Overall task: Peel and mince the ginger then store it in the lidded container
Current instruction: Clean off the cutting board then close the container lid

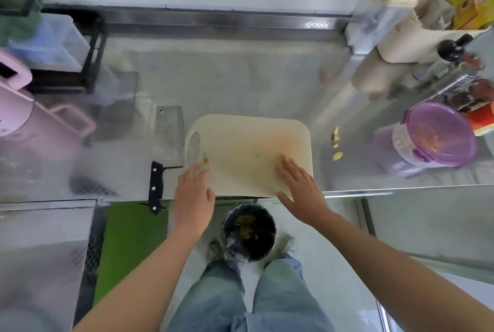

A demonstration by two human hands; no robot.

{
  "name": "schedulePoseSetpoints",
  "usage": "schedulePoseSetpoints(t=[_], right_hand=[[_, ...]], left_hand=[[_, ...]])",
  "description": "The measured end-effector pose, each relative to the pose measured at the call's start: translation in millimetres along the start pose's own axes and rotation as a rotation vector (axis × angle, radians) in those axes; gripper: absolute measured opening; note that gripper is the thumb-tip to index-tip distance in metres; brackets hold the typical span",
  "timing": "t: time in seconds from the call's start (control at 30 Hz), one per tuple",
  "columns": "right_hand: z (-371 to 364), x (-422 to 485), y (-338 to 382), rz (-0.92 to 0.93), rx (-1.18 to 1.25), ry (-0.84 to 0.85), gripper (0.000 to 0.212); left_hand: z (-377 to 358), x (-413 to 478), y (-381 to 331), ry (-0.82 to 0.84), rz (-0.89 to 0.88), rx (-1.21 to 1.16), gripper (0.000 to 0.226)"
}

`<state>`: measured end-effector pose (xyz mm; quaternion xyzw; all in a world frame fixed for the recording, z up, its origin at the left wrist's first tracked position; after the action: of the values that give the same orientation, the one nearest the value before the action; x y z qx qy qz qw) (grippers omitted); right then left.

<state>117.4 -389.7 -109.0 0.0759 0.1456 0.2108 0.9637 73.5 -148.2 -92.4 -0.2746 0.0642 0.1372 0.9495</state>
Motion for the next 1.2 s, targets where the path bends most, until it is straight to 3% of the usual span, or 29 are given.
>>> schedulePoseSetpoints(t=[0.17,0.3,0.4,0.53,0.63,0.7,0.77,0.87,1.0,1.2], right_hand=[[-2.7,-25.6,-2.8,-0.072,0.047,-0.031,0.062],[21.6,-14.6,-13.1,-0.139,0.111,-0.162,0.038],[35.6,11.8,-19.6,-0.139,0.137,-0.201,0.045],[6.0,37.6,-9.3,-0.050,0.034,0.013,0.069],[-7.4,24.7,0.3,0.025,-0.045,0.025,0.071],[-2.7,12.6,-0.7,0.042,0.043,-0.028,0.065],[10.7,13.2,-9.9,0.021,0.178,-0.096,0.054],[19.3,32.0,-10.3,0.049,0.216,-0.065,0.056],[-5.6,33.8,22.1,0.180,0.047,0.112,0.066],[-11.0,-9.2,30.5,0.278,0.145,0.038,0.065]], left_hand=[[0.1,-12.0,-2.5,-0.037,-0.064,0.014,0.030],[9.4,-10.0,4.9,-0.110,-0.023,-0.062,0.028],[18.3,-14.6,28.1,-0.201,0.233,-0.176,0.020],[-6.0,-41.8,58.1,-0.156,0.696,-0.445,0.029],[-39.4,-56.0,56.5,-0.057,0.871,-0.709,0.041],[-56.8,-63.4,47.1,-0.079,0.944,-1.004,0.027],[-63.0,-65.2,44.4,-0.140,0.978,-1.191,0.019],[-65.2,-65.4,39.7,-0.193,0.970,-1.423,0.029],[-62.0,-70.0,33.1,-0.214,0.921,-1.503,0.034],[-59.8,-84.7,43.0,-0.237,0.849,-1.593,0.036]])
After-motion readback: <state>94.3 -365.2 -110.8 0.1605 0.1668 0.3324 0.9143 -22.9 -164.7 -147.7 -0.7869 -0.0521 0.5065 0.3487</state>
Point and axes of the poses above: each hand's wrist, its own x-axis towards the middle knuckle, its own z-axis out of the back of the hand, y = z × x, the point moved 10 cm from there along x, towards the middle knuckle, and after that the axes turned 8 degrees about -x, right-handed, at the moved point
